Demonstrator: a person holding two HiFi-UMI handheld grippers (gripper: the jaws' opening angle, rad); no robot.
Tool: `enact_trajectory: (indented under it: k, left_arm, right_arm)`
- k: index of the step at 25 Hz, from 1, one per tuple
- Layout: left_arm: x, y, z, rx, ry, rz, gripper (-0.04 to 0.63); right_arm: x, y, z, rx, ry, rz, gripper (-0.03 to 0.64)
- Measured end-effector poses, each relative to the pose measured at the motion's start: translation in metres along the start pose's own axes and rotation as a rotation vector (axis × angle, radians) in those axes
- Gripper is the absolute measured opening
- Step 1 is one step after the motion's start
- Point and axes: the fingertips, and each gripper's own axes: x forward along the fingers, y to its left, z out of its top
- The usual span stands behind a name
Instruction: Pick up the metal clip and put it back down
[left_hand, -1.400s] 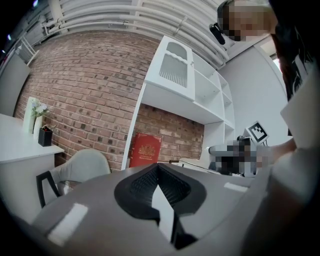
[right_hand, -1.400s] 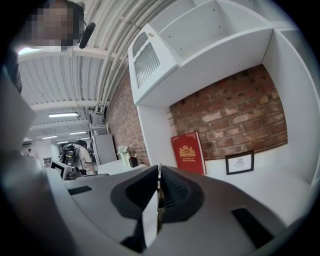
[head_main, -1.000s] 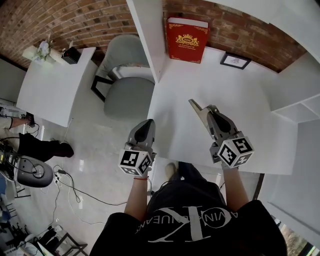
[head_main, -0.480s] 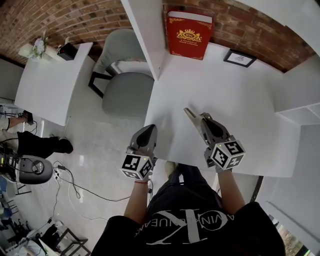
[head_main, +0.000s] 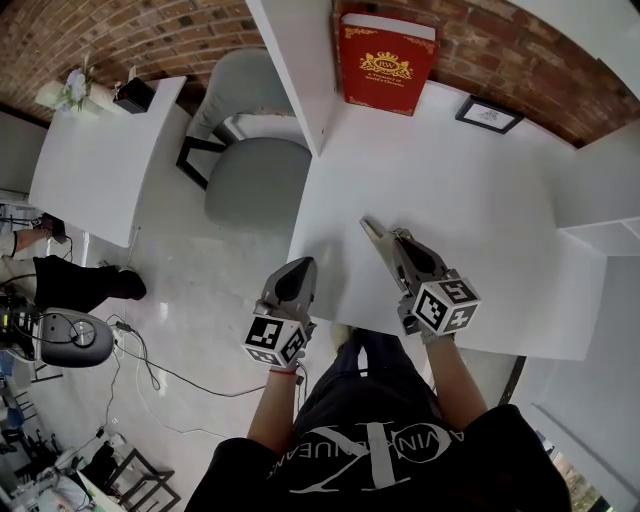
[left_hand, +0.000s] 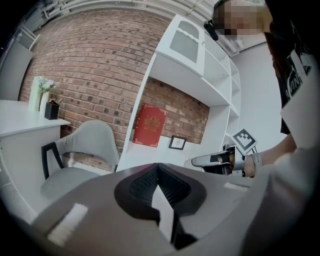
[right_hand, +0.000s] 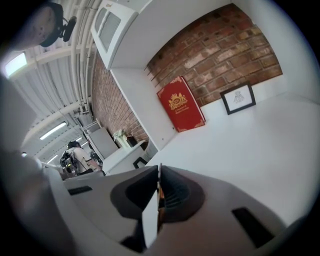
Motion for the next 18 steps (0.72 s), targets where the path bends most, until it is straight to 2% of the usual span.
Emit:
enact_trajectory:
  k: [7, 18]
  left_arm:
    - [-0.010, 0.008, -0.004, -0.003, 0.011, 0.025, 0.008]
    - [-0.009, 0.002, -0.006, 0.003, 0.013, 0.025, 0.008]
  right_arm:
    - [0.009, -0.007, -0.011, 0.066, 0.012, 0.003, 0.026]
    - [0.014, -0.014, -0.030, 0.149, 0.089, 0.038, 0.026]
